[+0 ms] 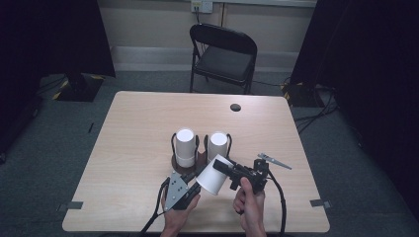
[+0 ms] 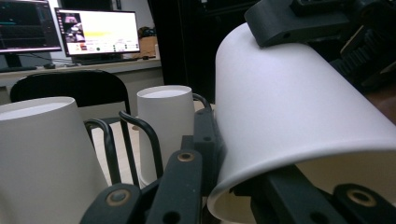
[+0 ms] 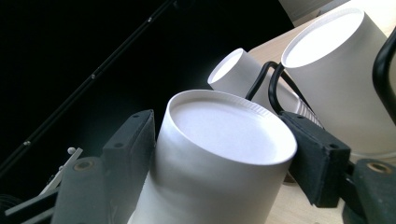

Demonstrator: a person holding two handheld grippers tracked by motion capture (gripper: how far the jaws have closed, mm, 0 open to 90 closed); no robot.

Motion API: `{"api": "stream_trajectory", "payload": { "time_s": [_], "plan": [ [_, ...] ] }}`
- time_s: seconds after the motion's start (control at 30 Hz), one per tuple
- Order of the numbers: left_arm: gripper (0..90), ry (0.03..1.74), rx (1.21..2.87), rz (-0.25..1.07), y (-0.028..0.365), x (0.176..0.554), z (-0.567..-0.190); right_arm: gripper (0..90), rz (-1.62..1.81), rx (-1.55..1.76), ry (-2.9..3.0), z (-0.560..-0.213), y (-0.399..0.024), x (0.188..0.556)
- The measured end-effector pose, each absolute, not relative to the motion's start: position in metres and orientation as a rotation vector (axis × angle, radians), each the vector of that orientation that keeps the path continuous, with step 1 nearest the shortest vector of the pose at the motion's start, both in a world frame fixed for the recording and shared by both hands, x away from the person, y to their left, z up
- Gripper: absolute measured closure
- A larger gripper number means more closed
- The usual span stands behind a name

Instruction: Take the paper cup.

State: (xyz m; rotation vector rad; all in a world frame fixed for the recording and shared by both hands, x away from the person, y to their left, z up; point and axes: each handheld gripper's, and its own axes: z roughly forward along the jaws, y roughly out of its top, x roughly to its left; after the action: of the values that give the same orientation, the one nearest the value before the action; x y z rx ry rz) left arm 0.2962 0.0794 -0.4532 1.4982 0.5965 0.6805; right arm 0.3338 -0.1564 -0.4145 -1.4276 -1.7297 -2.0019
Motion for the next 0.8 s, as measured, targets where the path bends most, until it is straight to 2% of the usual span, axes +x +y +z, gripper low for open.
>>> {"api": "stream_trajectory", "payload": {
  "time_s": [0.8],
  "plan": [
    [86.0, 0.617, 1.669, 0.558, 0.098, 0.303, -0.45, 24.4, -2.131, -1.395, -1.996, -0.406, -0.167, 0.322]
  ]
}}
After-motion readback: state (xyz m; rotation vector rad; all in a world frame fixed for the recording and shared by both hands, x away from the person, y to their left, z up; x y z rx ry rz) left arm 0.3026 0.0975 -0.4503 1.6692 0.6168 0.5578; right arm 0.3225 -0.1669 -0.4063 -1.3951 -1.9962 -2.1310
